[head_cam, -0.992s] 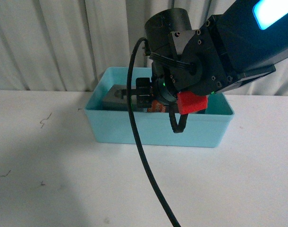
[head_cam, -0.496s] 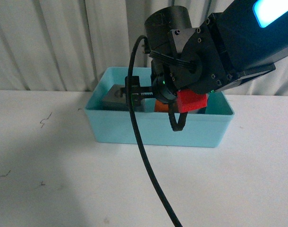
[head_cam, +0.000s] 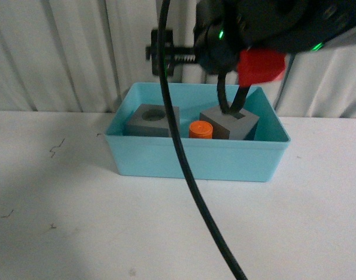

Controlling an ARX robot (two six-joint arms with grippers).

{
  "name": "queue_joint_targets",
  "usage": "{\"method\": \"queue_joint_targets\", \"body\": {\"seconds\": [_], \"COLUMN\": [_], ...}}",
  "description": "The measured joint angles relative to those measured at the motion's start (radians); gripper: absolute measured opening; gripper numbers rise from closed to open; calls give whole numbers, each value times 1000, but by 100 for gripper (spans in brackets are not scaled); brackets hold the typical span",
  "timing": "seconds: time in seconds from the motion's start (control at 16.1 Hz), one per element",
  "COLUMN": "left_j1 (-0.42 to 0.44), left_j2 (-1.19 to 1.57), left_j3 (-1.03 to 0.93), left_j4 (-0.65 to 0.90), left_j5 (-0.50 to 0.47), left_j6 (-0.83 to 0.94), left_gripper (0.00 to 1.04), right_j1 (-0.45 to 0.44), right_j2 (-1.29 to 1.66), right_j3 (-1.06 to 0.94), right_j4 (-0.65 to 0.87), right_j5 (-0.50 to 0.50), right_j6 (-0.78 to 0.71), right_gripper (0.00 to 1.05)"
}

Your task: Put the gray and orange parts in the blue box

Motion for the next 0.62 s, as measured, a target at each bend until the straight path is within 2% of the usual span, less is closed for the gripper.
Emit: {"method": "queue_joint_targets", "body": {"seconds": [0.12,0.31,0.37,0.5,0.62], "left_j1": [0,0,0,0,0], "left_j2": [0,0,0,0,0], "left_j3": [0,0,0,0,0], "left_j4": [0,0,0,0,0], "left_j5": [0,0,0,0,0], "left_j6": [0,0,0,0,0], "left_gripper": [98,98,98,98,98], "right_j1": [-6,-4,34,176,278], "right_j2": [-207,-565,-703,-900,-930], "right_j3": [-157,-510,-636,-789,-809], "right_j4": [39,-21,-92,-253,-420], "right_j5": [58,233,332,487,591], "right_j6": [-17,11,47,157,349], "right_gripper": [98,98,98,98,98]}}
